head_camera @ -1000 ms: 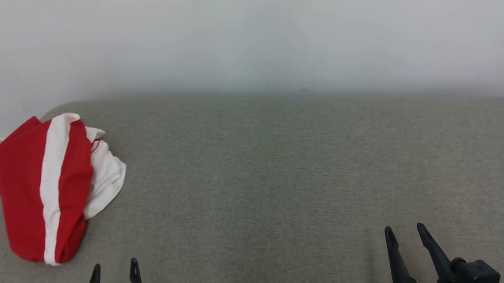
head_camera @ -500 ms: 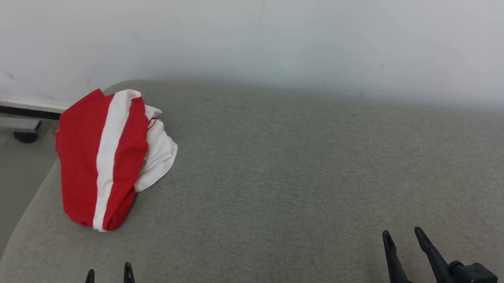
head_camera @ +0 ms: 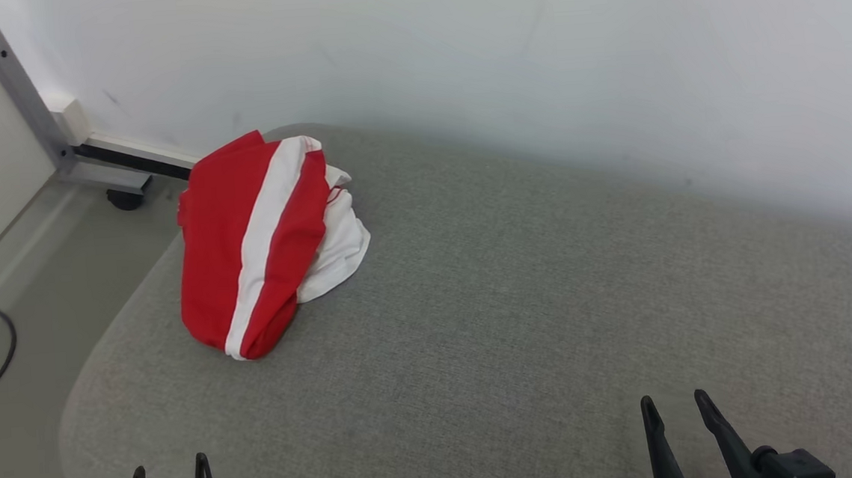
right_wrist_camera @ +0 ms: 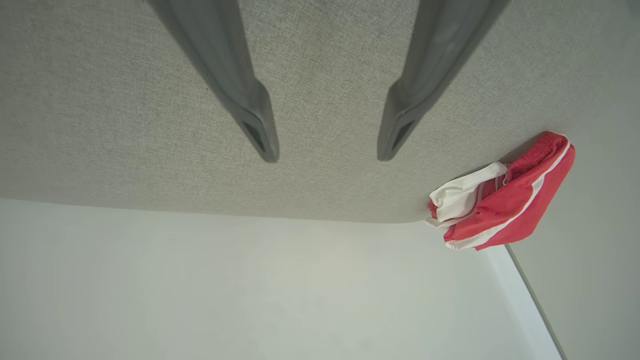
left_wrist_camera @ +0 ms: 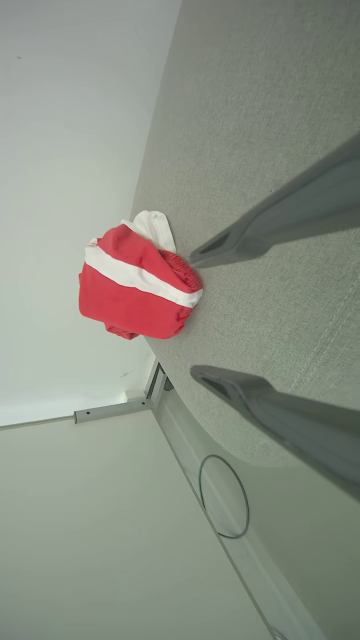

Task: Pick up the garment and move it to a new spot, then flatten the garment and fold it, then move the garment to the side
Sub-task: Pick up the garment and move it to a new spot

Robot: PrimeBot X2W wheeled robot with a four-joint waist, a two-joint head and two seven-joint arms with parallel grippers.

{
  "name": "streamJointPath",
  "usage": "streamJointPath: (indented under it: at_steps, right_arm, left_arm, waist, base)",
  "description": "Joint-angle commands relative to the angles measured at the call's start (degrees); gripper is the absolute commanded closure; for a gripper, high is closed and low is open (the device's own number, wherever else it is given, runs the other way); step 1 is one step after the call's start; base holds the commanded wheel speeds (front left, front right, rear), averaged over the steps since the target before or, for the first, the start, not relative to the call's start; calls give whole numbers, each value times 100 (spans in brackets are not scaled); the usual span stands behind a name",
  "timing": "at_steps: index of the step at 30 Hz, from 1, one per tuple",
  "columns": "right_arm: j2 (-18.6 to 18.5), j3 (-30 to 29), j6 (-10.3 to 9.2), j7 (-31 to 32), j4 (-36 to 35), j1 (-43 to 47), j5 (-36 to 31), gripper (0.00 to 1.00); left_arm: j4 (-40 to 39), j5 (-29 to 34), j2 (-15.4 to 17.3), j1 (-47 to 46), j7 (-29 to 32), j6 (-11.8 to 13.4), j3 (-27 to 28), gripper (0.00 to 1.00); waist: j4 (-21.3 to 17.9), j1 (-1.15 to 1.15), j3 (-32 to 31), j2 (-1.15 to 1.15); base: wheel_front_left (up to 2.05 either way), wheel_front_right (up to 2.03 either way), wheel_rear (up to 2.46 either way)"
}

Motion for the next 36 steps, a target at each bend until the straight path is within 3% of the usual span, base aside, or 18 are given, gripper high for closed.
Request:
streamJointPath:
  at_steps: [1,24,36]
  right_arm:
    - [-7,12,-12,-9,8,77,23,0]
    - [-7,128,-12,-9,25,-44,-26,0]
    - [-7,2,-12,-9,-87,-513,-240,0]
  left_arm:
    - [12,12,5,55,-17,4,38,0]
    - [20,-178,3,-14,-17,-10,327,0]
    - [-61,-397,12,-992,-16,-234,817,0]
  waist:
    - [105,0,-33,0]
    - [55,0,42,0]
    - [-769,0,727,0]
  base:
    - [0,0,0]
    - [0,0,0]
    - [0,0,0]
